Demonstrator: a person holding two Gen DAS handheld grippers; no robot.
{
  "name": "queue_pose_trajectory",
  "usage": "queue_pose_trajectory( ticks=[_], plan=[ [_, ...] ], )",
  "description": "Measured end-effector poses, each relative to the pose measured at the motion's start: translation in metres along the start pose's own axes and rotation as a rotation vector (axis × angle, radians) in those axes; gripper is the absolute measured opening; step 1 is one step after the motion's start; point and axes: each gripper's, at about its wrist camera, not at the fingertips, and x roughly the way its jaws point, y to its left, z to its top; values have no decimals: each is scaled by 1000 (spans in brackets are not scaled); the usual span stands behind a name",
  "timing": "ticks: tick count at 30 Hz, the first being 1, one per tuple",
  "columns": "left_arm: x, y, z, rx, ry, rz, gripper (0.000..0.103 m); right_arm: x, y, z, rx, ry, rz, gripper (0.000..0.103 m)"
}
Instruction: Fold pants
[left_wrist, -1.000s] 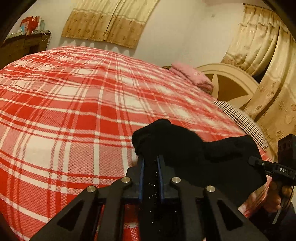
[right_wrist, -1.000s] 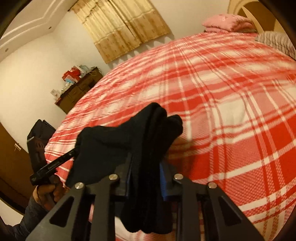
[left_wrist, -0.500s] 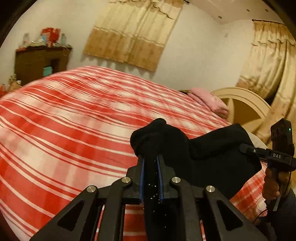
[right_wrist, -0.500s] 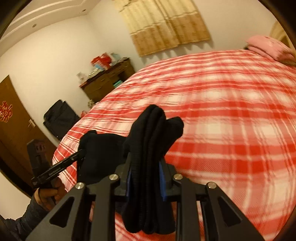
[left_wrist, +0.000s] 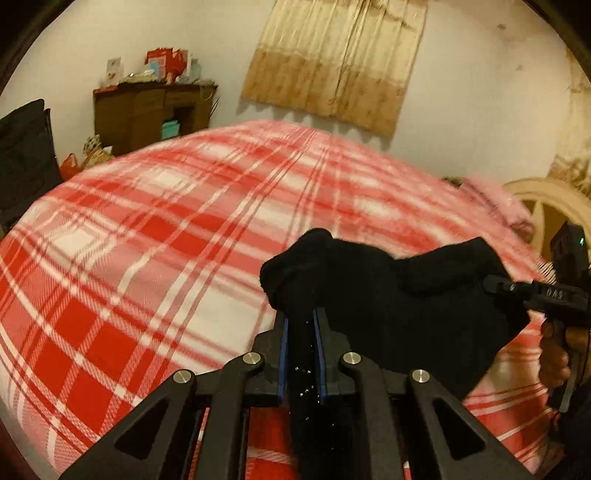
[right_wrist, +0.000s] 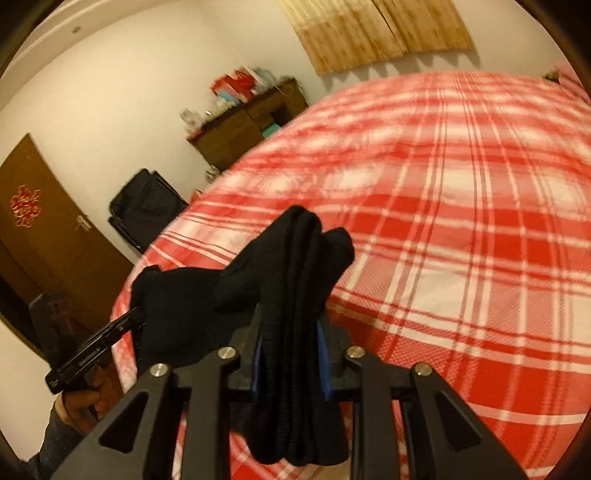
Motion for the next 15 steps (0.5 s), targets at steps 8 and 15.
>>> queue_pose_trajectory(
  ticks=[8, 15],
  plan=[
    [20, -12, -9, 90, 12, 127, 31, 22, -34, -9, 77, 51, -56, 36],
    [19, -3, -16, 63, -4, 180, 56, 25, -49, -9, 155, 72, -33, 46]
  ],
)
